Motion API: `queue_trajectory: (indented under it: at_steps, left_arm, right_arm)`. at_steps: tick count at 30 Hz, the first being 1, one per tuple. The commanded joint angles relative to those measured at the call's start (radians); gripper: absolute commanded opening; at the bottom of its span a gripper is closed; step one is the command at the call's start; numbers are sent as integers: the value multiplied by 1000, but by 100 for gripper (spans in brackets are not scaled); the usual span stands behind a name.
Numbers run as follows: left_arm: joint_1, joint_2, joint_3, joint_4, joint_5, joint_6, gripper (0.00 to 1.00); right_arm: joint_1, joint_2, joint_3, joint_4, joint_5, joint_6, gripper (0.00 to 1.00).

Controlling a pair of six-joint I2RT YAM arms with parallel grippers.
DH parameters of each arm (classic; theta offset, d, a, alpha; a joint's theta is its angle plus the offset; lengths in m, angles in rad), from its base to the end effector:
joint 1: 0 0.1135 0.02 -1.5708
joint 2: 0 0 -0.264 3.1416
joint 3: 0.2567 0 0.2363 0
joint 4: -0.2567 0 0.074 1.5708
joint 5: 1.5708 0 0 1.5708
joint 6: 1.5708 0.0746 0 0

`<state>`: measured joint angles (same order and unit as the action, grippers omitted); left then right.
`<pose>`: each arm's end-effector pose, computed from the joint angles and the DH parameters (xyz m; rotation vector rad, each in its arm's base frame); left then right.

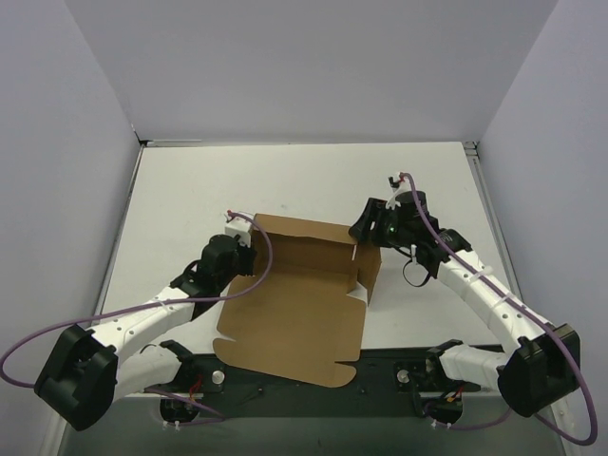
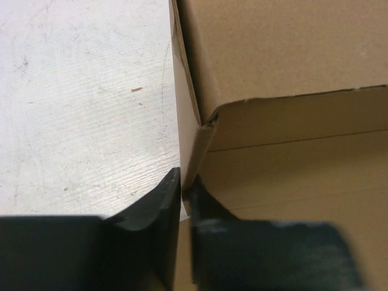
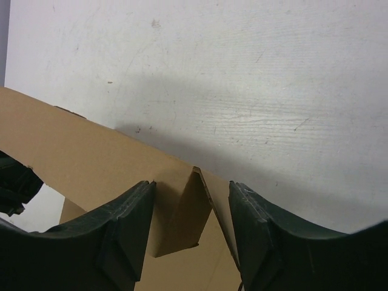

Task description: Fold the paper box

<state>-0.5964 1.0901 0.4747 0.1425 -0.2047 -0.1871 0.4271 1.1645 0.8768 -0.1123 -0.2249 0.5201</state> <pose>0.2154 -0.1279 0.1977 0.2892 2.0242 -0.2829 0.2543 0.1340 0.2915 -0.0580 2.0565 0.8265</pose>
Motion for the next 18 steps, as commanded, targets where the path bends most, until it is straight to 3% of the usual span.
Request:
queue_trajectory:
  at_steps: [1, 4, 7, 18]
  left_arm:
    - [-16, -15, 76, -66, 47, -34, 38]
    - [-20, -35, 110, -127, 64, -43, 58]
    - [-20, -59, 149, -213, 102, -54, 71]
    - [9, -232, 264, -487, 365, -116, 86]
  right_arm:
    - [7, -11, -35, -56, 82, -35, 50]
    - [6, -14, -45, -49, 96, -35, 47]
    - [6, -20, -61, -30, 99, -31, 44]
    - [9, -17, -65, 10, 101, -46, 42]
